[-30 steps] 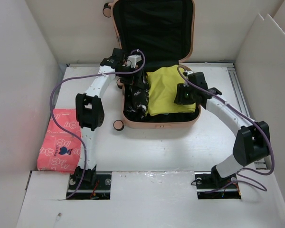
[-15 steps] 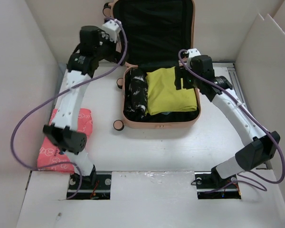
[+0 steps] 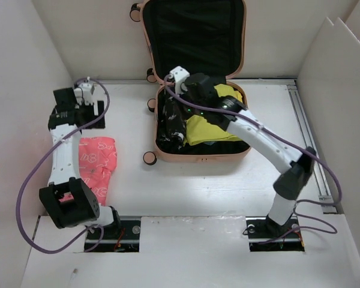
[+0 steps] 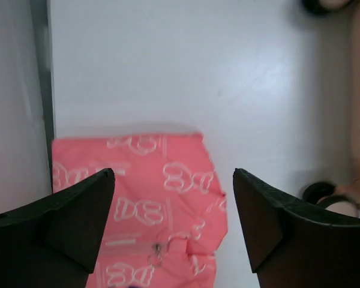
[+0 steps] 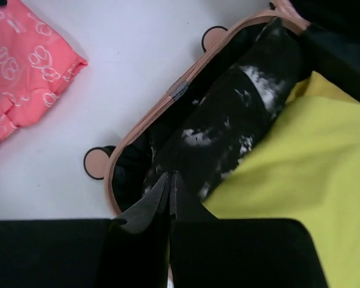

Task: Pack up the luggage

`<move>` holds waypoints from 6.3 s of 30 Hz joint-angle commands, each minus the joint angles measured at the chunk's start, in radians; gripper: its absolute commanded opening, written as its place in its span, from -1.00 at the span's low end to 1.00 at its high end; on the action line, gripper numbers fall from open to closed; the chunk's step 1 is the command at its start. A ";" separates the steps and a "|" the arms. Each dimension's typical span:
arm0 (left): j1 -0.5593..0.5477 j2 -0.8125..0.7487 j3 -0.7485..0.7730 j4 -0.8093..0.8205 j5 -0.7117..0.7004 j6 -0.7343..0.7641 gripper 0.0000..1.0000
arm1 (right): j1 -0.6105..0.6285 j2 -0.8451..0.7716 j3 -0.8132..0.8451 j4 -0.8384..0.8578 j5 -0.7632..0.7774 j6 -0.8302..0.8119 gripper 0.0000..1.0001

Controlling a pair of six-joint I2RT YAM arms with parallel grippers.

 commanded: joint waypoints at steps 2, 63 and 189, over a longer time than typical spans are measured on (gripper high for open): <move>-0.014 -0.107 -0.205 -0.024 -0.181 0.075 0.63 | 0.012 0.182 0.110 0.036 -0.088 -0.023 -1.00; 0.251 0.232 -0.171 -0.152 0.225 0.498 1.00 | 0.024 0.240 0.141 -0.059 -0.140 -0.022 -0.18; -0.503 0.411 0.096 0.266 0.625 -0.540 -1.00 | -0.657 -0.435 -0.456 -0.006 -0.407 0.047 0.62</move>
